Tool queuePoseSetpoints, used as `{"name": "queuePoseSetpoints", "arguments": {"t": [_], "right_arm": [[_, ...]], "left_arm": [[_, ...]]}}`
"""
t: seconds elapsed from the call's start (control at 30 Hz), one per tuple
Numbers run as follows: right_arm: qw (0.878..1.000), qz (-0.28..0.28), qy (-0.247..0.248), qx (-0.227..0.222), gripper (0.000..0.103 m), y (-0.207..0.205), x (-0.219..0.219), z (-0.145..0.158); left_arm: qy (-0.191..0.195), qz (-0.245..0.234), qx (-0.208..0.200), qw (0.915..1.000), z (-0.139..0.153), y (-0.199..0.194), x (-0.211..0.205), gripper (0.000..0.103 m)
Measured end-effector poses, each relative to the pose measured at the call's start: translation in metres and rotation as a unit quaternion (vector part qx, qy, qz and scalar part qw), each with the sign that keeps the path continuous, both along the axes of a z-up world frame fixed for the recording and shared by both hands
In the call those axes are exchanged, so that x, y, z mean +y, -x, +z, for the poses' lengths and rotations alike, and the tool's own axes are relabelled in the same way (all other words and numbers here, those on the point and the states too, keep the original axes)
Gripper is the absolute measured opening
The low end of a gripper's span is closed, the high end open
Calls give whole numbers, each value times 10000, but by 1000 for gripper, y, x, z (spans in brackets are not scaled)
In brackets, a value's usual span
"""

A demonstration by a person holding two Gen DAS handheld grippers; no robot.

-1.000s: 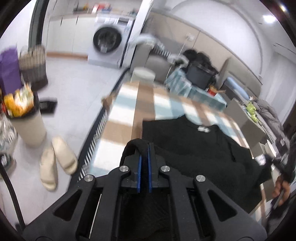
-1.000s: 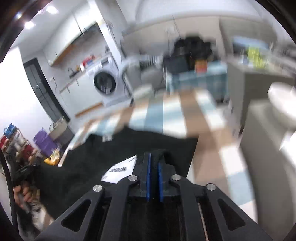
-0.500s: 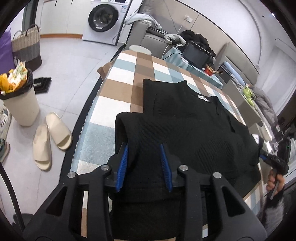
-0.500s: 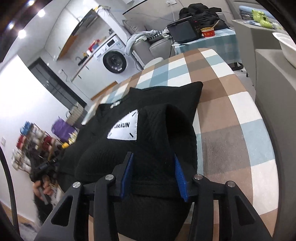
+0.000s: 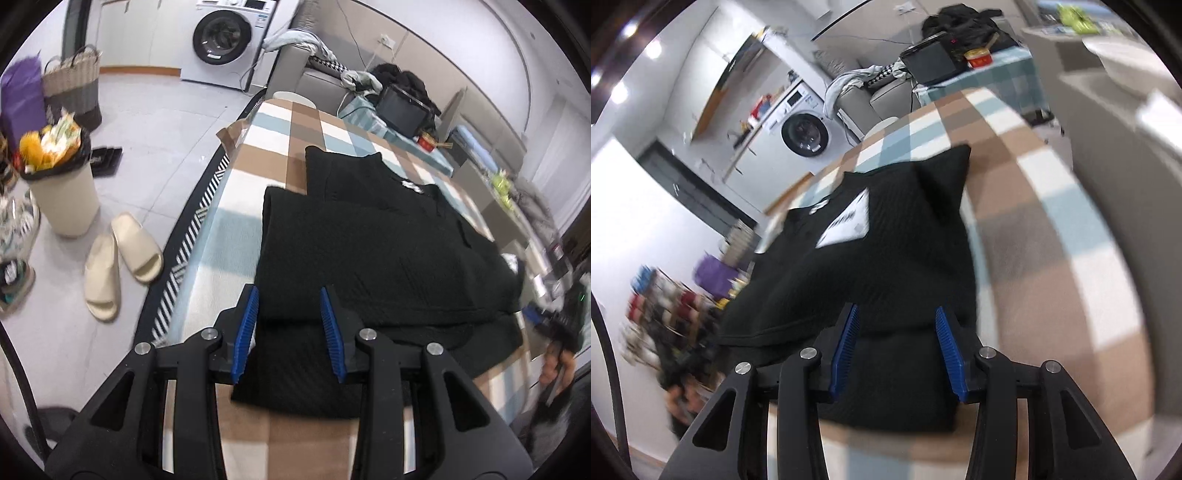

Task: Fold small clothes

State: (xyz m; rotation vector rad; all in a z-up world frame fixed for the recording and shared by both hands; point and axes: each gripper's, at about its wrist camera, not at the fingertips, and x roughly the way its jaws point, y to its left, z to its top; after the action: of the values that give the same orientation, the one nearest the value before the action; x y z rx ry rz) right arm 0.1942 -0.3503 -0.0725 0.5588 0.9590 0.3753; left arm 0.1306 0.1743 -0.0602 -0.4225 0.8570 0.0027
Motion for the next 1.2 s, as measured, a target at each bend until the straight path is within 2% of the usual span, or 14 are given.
{"name": "queuePoseSetpoints", "arguments": {"t": [0.1,0.17,0.27,0.43,0.53,0.67,0.7,0.73,0.8,0.83,0.87,0.97,1.07,1.2], "right_arm": [[9989,56,-418,189,48,11,12,-10],[9979,26,-599,226,54,12,18,-17],[9970,-129,-726,219,54,6,18,-21],[9917,-705,-1060,190,54,-10,4,-30],[9892,-881,-1165,144,54,-21,0,-34],[9902,-939,-1031,23,54,-38,4,-29],[9906,-942,-991,21,54,-42,4,-27],[9908,-925,-991,18,54,-47,5,-26],[9914,-908,-942,17,54,-53,5,-25],[9914,-913,-936,23,54,-55,5,-25],[9914,-918,-932,68,54,-57,5,-26],[9917,-937,-854,235,54,-53,4,-26],[9917,-953,-825,247,54,-40,2,-22],[9928,-1103,-439,138,54,-34,-9,-20]], "left_arm": [[356,-78,36,9993,-5,14,-7,31],[477,-120,75,9988,-12,15,-13,46],[608,-50,154,9980,-20,7,-17,53],[923,275,189,9952,-29,-13,-8,55],[947,364,179,9947,-33,-28,-6,55],[867,436,114,9952,-30,-47,-4,55],[862,479,84,9951,-30,-52,-2,53],[874,511,62,9948,-29,-57,0,46],[926,492,2,9945,-27,-67,1,28],[952,454,-27,9944,-26,-71,1,13],[958,415,-71,9945,-25,-75,0,7],[693,423,-175,9965,-17,-81,-7,6],[720,452,-297,9959,-10,-78,-6,6],[714,429,-421,9956,0,-75,-1,6]]}}
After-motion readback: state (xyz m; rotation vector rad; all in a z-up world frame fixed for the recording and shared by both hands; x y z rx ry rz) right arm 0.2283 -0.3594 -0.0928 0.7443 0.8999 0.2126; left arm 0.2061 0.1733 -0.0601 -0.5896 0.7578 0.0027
